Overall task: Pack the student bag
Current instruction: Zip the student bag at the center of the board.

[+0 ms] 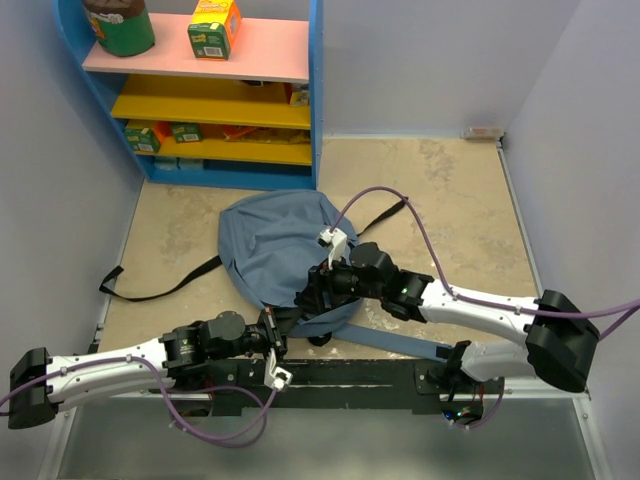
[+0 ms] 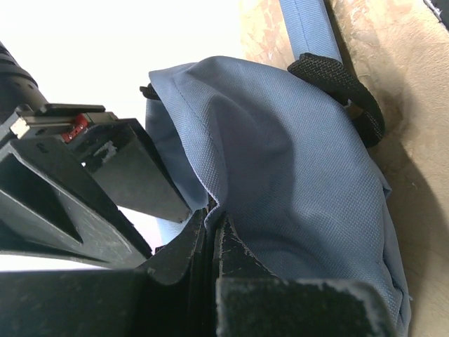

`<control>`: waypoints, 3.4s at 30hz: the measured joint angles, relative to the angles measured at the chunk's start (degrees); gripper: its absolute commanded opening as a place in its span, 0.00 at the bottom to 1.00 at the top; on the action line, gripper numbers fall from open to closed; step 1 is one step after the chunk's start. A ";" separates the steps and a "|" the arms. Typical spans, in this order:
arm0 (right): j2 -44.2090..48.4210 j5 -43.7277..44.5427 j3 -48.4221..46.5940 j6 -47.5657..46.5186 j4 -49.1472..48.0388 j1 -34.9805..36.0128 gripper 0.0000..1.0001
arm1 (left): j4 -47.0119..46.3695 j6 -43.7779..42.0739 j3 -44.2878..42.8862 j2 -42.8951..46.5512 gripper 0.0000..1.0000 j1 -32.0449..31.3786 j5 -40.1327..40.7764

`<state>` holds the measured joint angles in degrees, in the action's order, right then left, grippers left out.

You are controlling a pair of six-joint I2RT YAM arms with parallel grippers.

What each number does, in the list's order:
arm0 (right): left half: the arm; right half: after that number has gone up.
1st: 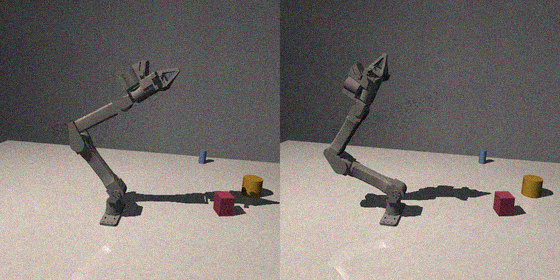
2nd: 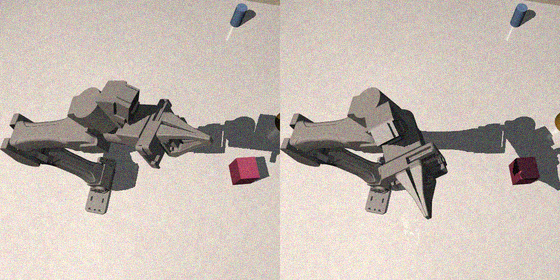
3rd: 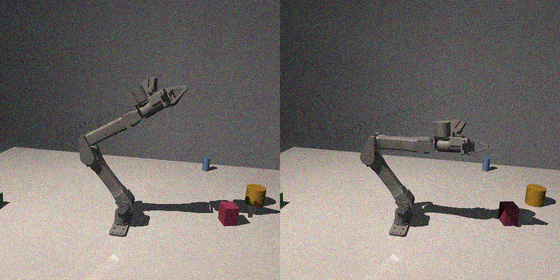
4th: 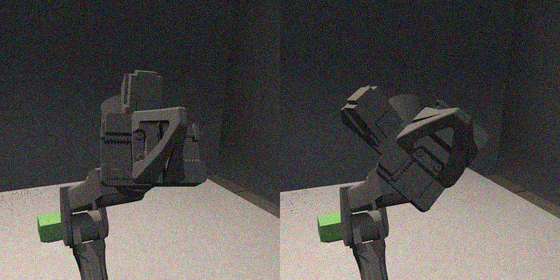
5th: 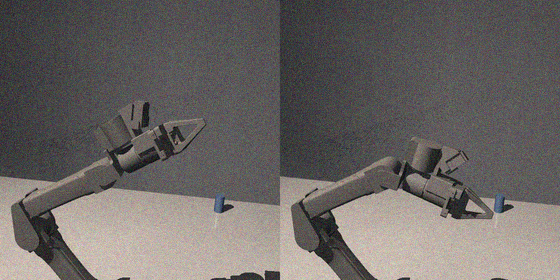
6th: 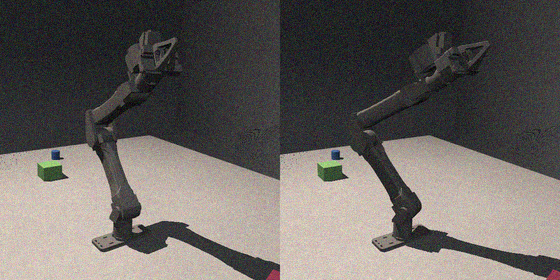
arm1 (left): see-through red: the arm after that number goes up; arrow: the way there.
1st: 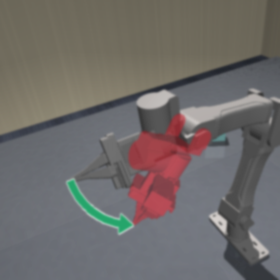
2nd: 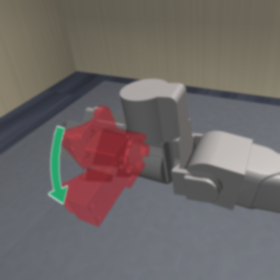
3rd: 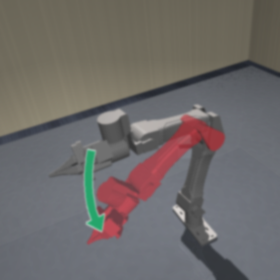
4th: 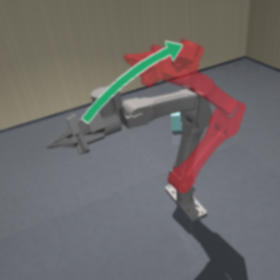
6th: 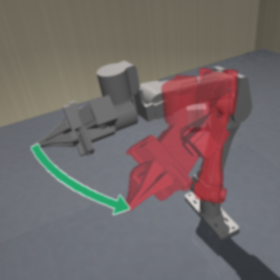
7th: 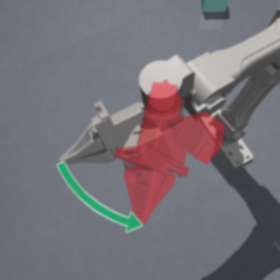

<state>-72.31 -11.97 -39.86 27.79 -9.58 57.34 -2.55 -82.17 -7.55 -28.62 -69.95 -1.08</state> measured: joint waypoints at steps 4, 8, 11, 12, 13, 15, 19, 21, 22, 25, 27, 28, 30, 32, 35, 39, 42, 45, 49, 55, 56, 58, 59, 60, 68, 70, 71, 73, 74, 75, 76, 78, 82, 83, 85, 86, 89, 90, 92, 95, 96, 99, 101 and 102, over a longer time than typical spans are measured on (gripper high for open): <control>-1.31 -0.74 -0.11 -0.33 -2.16 0.00 0.61 | -0.52 -0.39 0.24 0.02 0.00 0.00 0.17; -3.76 -1.57 -0.92 -0.46 -4.02 0.00 0.55 | -1.27 -1.09 0.70 -0.11 0.00 0.00 0.39; -5.09 -2.47 -1.18 -0.48 -5.05 0.00 0.47 | -1.36 -1.46 0.70 -0.13 0.00 0.00 0.50; -5.35 -2.67 -1.29 -0.52 -5.11 0.00 0.43 | -1.40 -1.46 0.72 -0.15 0.00 0.00 0.55; -5.64 -2.86 -1.40 -0.57 -5.25 0.00 0.41 | -1.46 -1.49 0.72 -0.15 0.00 0.00 0.61; -6.23 -3.37 -1.79 -0.74 -5.51 0.02 0.34 | -1.62 -1.51 0.72 -0.20 0.00 0.00 0.72; -6.93 -4.63 -2.19 -0.96 -6.12 0.00 0.14 | -1.70 -1.57 0.76 -0.20 0.00 0.00 0.94; -6.93 -5.51 -2.21 -0.94 -6.62 0.00 0.03 | -2.16 -1.57 0.92 -0.20 0.00 0.00 1.07; -6.93 -5.81 -2.21 -0.90 -6.99 0.00 0.00 | -2.27 -1.55 0.94 -0.17 0.00 -0.02 1.14; -6.84 -6.23 -2.21 -0.85 -7.78 0.00 0.00 | -2.51 -1.33 0.92 0.24 0.24 -0.11 1.40; -6.60 -6.23 -2.19 -0.83 -7.82 0.00 0.00 | -2.45 -0.55 0.87 0.42 0.51 -0.20 1.62; -6.43 -6.19 -2.19 -0.83 -7.87 0.00 0.00 | -2.23 0.50 0.59 0.37 0.57 -0.22 1.84; -5.95 -5.53 -2.19 -0.79 -8.07 0.00 0.00 | -0.70 4.02 -0.98 0.09 0.77 -0.20 2.54; -5.40 -4.35 -2.19 -0.74 -8.87 -0.28 0.00 | 1.90 8.00 -3.54 -0.33 0.91 -0.28 2.78; -4.39 -1.77 -2.16 -0.26 -9.70 -0.90 0.00 | 7.65 15.26 -7.50 0.46 1.00 -0.28 2.80; -3.50 -0.55 -0.79 0.50 -7.93 -0.17 0.00 | 10.43 21.86 -11.50 3.06 1.00 2.29 3.30; -3.37 0.33 -0.13 0.72 -6.51 0.00 0.00 | 11.76 24.87 -12.28 4.87 1.00 3.19 3.26; -2.99 1.07 0.02 0.96 -5.11 -0.02 0.00 | 13.66 26.45 -12.22 5.57 1.00 3.19 3.04; 0.11 2.40 0.68 1.49 -3.34 -0.02 0.00 | 16.46 27.43 -12.22 4.52 1.00 3.26 0.37; 3.34 3.48 0.72 2.21 -2.08 0.02 0.00 | 18.51 27.54 -12.22 -0.98 0.97 3.26 -4.22; 3.43 3.48 0.74 2.25 -1.88 0.02 0.00 | 18.49 27.54 -12.24 -1.88 0.90 3.26 -4.70; 3.43 3.52 0.79 2.29 -1.38 0.09 0.00 | 18.51 27.56 -12.33 -3.45 0.81 3.28 -5.22; 3.43 3.52 0.79 2.32 -1.09 0.09 0.00 | 18.51 27.58 -12.46 -4.20 0.69 3.37 -5.42; 3.43 3.54 0.83 2.34 -0.90 0.09 0.00 | 18.51 27.63 -12.72 -4.92 0.60 3.54 -5.68; 4.26 4.07 1.01 2.56 0.96 0.35 0.00 | 18.05 28.13 -15.41 -5.14 0.37 4.66 -5.95; 4.31 4.57 1.01 2.56 1.40 0.35 0.00 | 17.88 28.20 -15.52 -5.11 0.36 4.87 -5.77; 4.37 4.81 1.01 2.56 1.60 0.35 0.00 | 17.90 28.20 -15.52 -5.11 0.31 5.11 -5.70; 4.63 5.03 1.01 2.56 1.92 0.35 0.00 | 17.90 28.22 -15.52 -5.33 0.20 5.40 -5.64; 4.83 5.16 1.01 2.54 2.27 0.35 0.00 | 17.92 28.20 -15.52 -5.53 0.11 5.44 -5.66; 5.05 5.29 1.01 2.51 2.64 0.35 0.00 | 17.94 28.22 -15.52 -5.77 0.11 5.44 -5.66; 5.22 5.38 1.01 2.51 2.97 0.37 0.00 | 17.88 28.17 -15.52 -5.97 0.11 5.44 -5.68; 5.66 5.62 1.01 2.40 3.93 0.39 0.00 | 17.90 28.00 -15.52 -6.25 0.15 5.44 -5.73; 7.52 6.58 1.01 2.29 6.19 0.39 0.00 | 17.53 28.00 -15.52 -6.32 0.01 5.44 -5.68; 7.91 6.73 1.01 2.23 6.27 0.39 0.00 | 17.42 28.02 -15.52 -6.36 0.00 5.44 -5.68; 8.26 6.95 1.01 2.23 6.45 0.39 0.00 | 17.31 27.80 -15.52 -6.54 0.00 5.44 -5.68; 8.31 7.26 1.01 2.23 6.69 0.39 0.00 | 17.31 27.58 -15.52 -6.64 0.00 5.46 -5.75; 8.31 8.61 1.01 2.16 8.33 0.37 0.00 | 18.21 27.06 -15.82 -6.69 0.00 5.49 -6.43; 8.31 9.42 1.01 2.03 9.11 0.35 0.00 | 18.88 26.86 -16.17 -6.73 0.00 5.51 -6.86; 8.24 11.06 0.96 1.57 10.62 0.00 0.00 | 21.22 25.92 -17.33 -6.80 0.00 5.77 -8.00; 7.93 13.92 0.35 0.70 14.23 -2.16 0.00 | 25.16 24.83 -18.93 -6.78 0.00 6.05 -9.68; 7.78 14.84 -0.17 0.42 15.98 -3.72 0.00 | 26.75 24.41 -19.45 -6.67 0.00 6.23 -10.43; 8.11 16.65 -0.96 -0.46 19.04 -9.09 0.00 | 30.25 23.12 -19.78 -5.16 0.00 6.58 -11.89; 8.74 17.18 -0.96 -0.83 20.37 -10.86 0.00 | 31.65 22.40 -19.78 -4.28 0.00 6.62 -12.11; 9.11 17.14 -0.98 -1.03 20.90 -10.97 0.00 | 32.28 21.73 -19.78 -4.04 0.00 6.62 -12.20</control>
<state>-63.20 5.17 -40.84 26.76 11.31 46.37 29.74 -60.45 -27.33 -32.67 -63.33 -13.28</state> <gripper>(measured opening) 0.011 0.050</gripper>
